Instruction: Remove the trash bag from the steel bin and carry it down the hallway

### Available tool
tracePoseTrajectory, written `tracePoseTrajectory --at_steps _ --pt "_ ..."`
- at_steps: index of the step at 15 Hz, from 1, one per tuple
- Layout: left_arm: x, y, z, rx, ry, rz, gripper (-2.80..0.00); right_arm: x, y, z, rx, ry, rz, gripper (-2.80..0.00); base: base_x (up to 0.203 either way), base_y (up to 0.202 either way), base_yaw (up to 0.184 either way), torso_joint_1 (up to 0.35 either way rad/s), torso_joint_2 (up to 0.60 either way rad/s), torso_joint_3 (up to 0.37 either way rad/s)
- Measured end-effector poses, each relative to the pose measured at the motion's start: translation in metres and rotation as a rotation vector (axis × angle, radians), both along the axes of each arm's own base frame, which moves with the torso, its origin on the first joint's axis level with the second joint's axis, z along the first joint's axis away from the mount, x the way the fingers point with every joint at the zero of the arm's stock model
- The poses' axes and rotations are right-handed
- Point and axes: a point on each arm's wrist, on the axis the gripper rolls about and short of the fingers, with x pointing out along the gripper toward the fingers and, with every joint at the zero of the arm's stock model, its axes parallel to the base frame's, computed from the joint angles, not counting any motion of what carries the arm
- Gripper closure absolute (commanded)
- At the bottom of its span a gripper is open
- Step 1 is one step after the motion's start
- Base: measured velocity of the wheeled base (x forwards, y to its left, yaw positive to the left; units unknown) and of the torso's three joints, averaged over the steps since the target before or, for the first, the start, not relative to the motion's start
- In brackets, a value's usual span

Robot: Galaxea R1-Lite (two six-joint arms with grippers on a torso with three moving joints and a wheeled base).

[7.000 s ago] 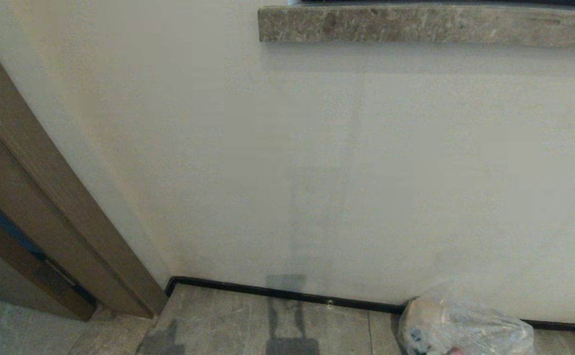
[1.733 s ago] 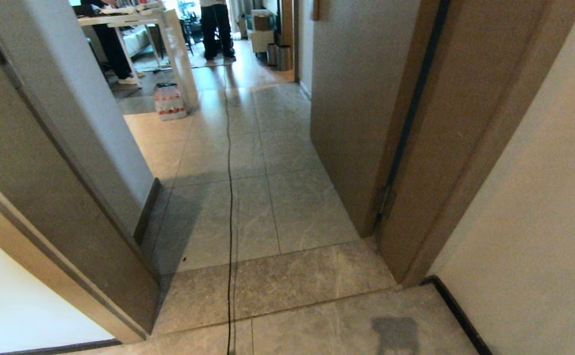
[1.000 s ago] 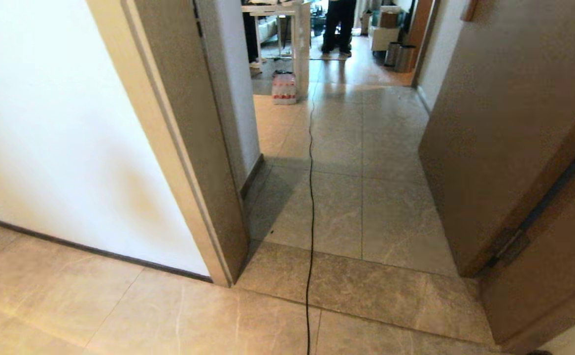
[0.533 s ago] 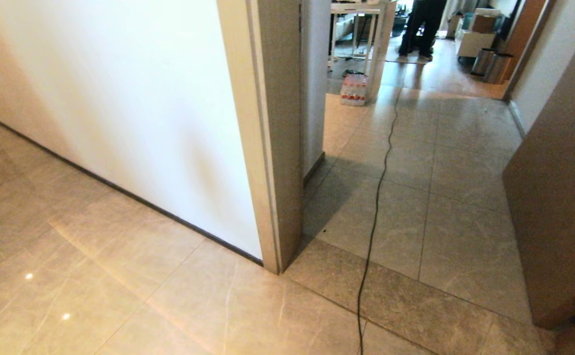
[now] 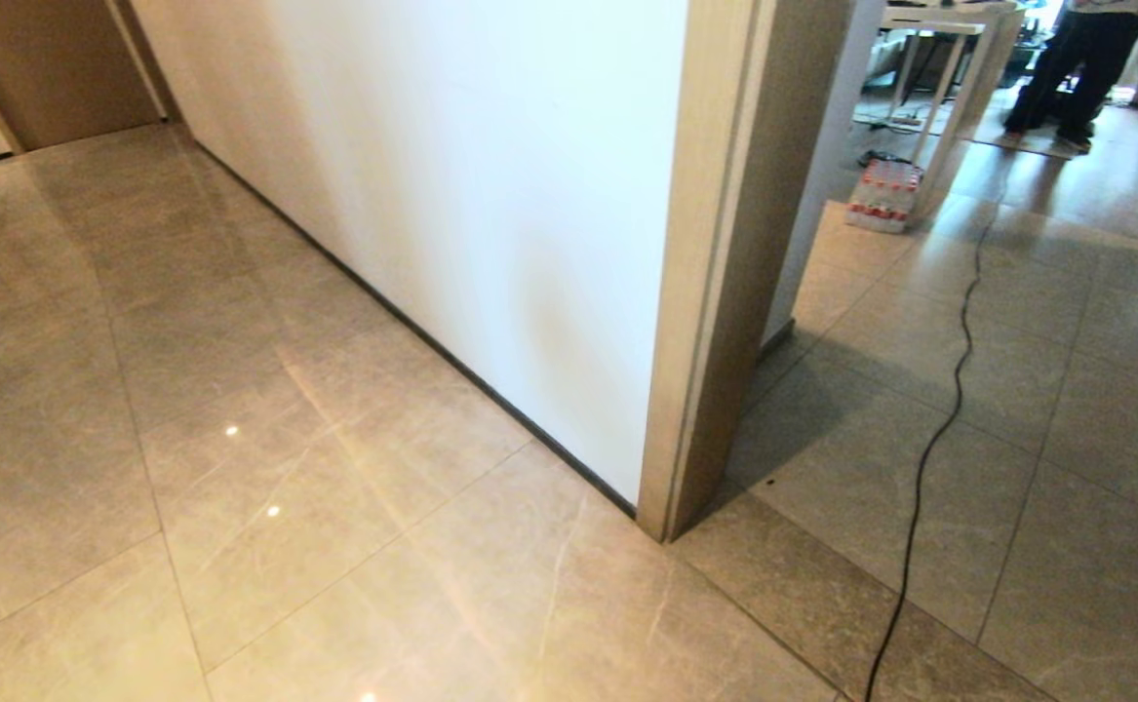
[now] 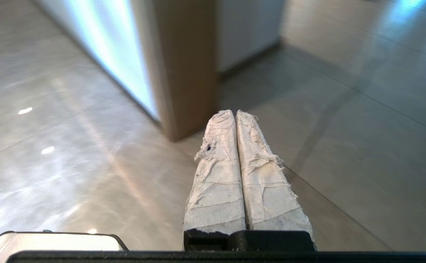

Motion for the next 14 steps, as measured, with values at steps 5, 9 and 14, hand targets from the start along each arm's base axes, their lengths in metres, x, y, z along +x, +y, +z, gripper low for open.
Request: tracePoseTrajectory --at_steps 5,9,14 --pt "0.0000 0.0000 0.0000 0.000 0.000 0.000 0.00 0.0000 0.0000 0.0000 0.000 0.000 0.000 0.00 0.000 -0.011 0.174 0.002 0.00 0.002" --pt "0.0000 0.0000 0.0000 0.000 0.000 0.000 0.00 0.0000 0.0000 0.0000 0.000 0.000 0.000 0.00 0.001 -0.008 0.172 0.002 0.00 0.003" --pt "0.0000 0.0000 0.0000 0.000 0.000 0.001 0.00 0.0000 0.0000 0.0000 0.000 0.000 0.000 0.00 0.000 -0.009 0.176 0.001 0.00 0.004"
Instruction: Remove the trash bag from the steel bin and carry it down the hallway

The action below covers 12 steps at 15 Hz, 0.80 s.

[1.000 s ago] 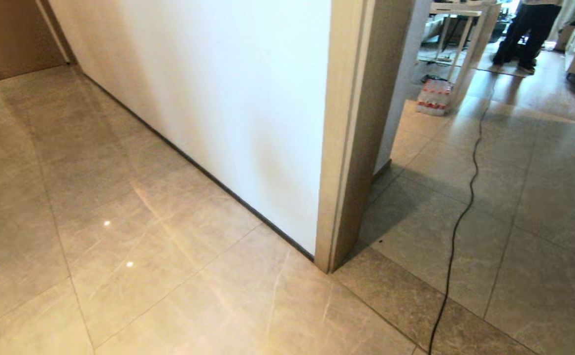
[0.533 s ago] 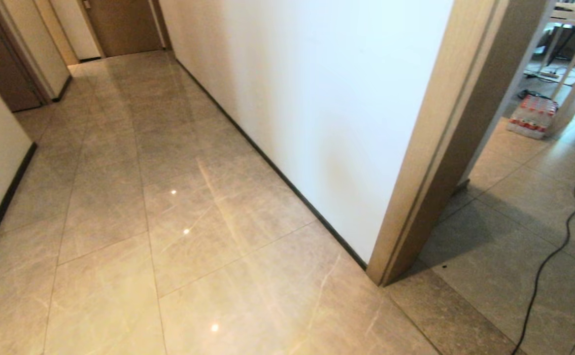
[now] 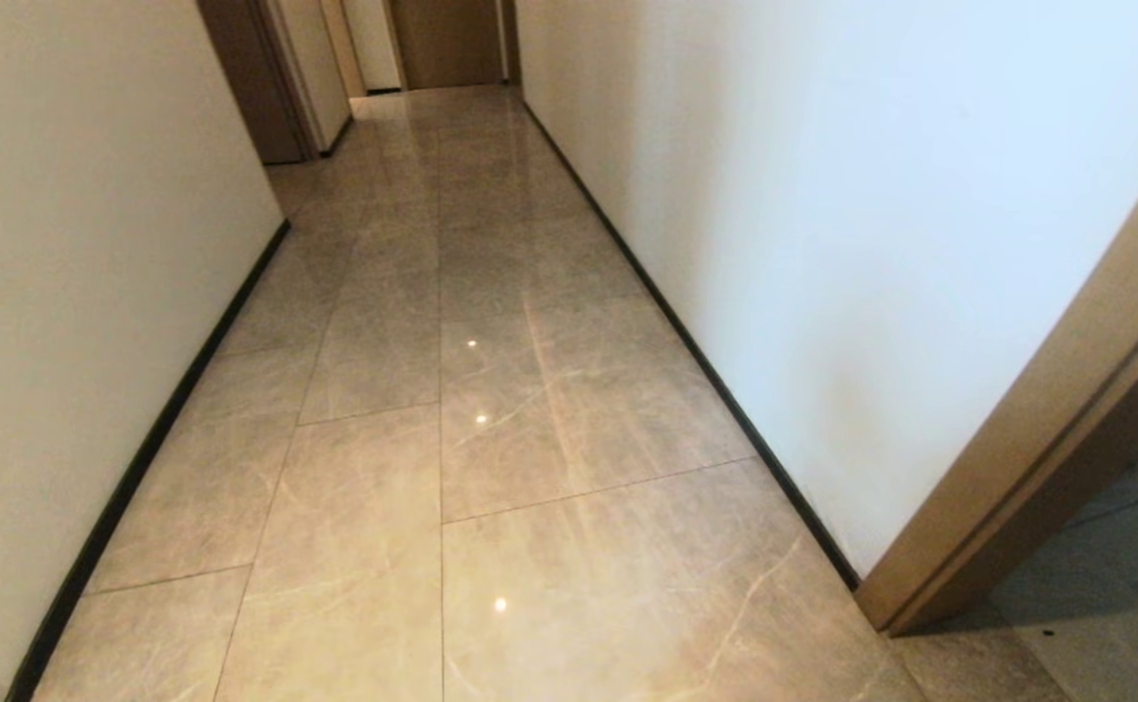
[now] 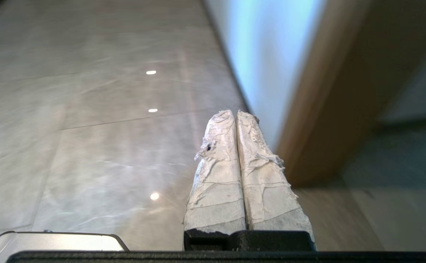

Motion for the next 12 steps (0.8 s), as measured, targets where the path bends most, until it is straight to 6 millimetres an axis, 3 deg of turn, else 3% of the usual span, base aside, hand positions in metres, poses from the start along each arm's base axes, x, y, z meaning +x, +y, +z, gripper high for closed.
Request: tracePoseTrajectory --at_steps 5,12 --pt "0.0000 0.0000 -0.0001 -0.010 0.001 0.001 0.00 0.0000 0.0000 -0.0001 0.002 0.001 0.002 0.00 0.002 -0.007 0.156 0.004 0.00 -0.001" --pt "0.0000 0.0000 -0.0001 -0.011 0.001 0.001 0.00 0.0000 0.0001 -0.0003 0.001 0.003 0.001 0.00 0.000 0.000 0.009 0.000 0.00 0.000"
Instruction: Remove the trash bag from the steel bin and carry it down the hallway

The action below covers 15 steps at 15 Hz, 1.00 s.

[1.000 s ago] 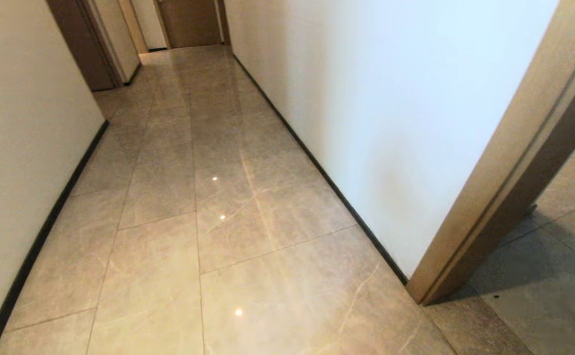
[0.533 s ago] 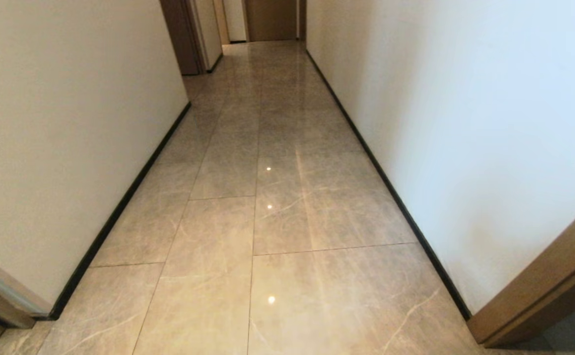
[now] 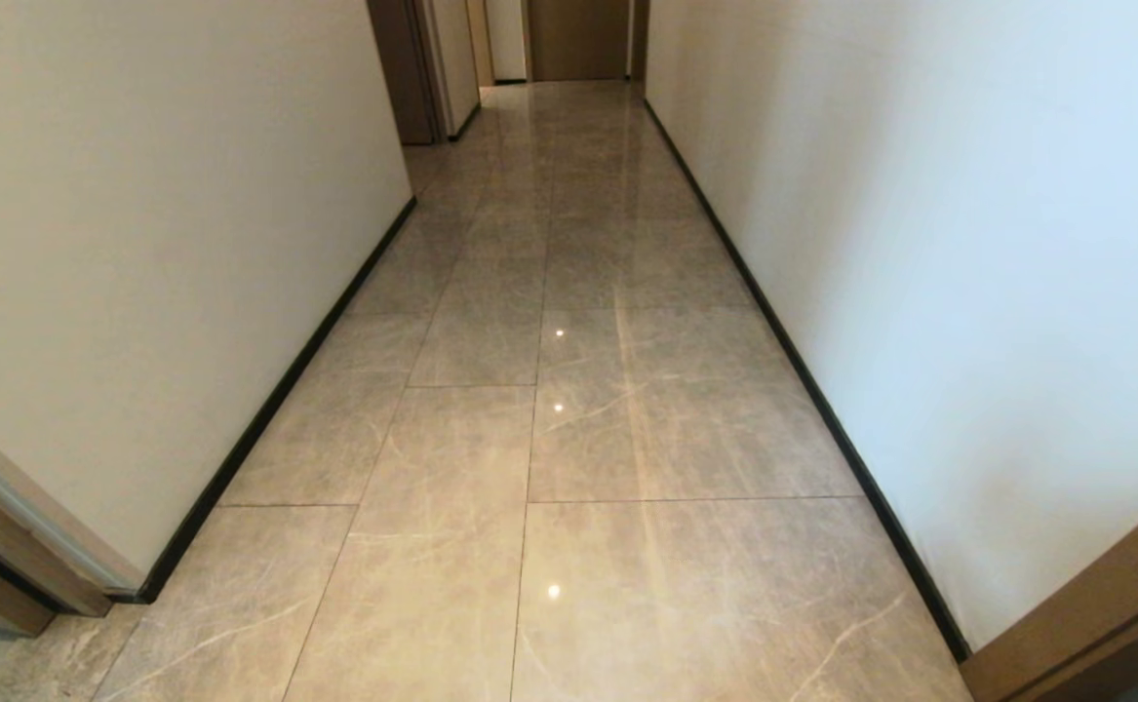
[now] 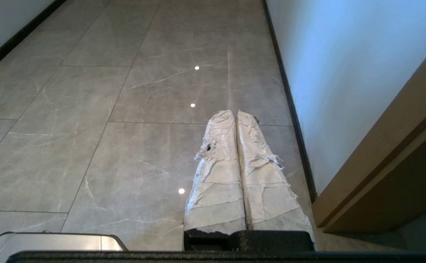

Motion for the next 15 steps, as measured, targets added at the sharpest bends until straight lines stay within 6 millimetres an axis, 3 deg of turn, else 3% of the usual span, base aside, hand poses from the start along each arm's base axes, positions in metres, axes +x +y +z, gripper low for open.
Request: tracePoseTrajectory --at_steps 15 --pt "0.0000 0.0000 0.0000 0.000 0.000 0.000 0.00 0.0000 0.0000 0.0000 0.000 0.000 0.000 0.00 0.000 0.000 0.000 0.000 0.00 0.000"
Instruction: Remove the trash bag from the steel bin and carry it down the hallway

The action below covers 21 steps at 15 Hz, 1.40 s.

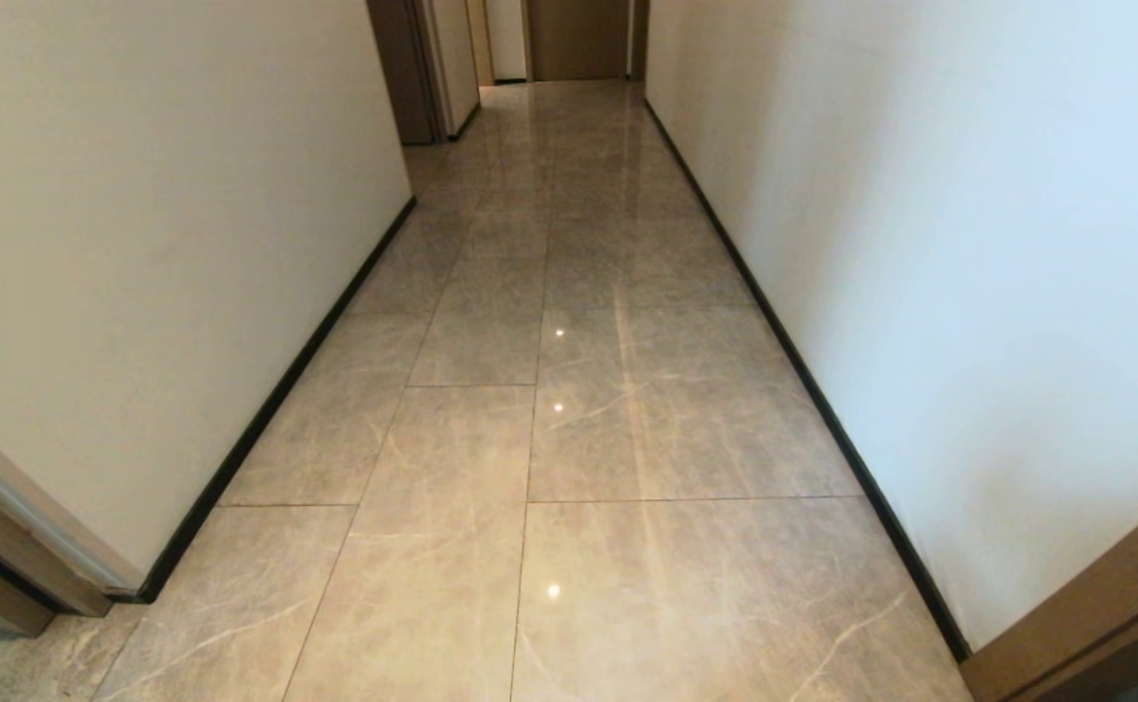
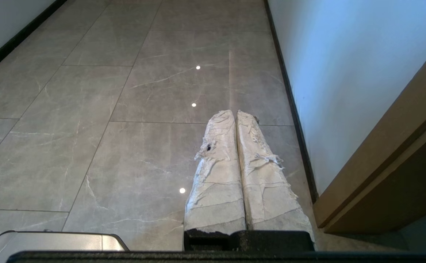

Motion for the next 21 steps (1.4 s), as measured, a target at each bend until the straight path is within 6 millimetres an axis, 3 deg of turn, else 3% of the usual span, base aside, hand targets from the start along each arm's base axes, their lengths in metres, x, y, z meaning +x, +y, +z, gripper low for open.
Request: tracePoseTrajectory --at_steps 21 --pt "0.0000 0.0000 0.0000 0.000 0.000 0.000 0.00 0.0000 0.0000 0.0000 0.001 0.000 0.000 0.00 0.000 0.000 0.000 0.000 0.00 0.000"
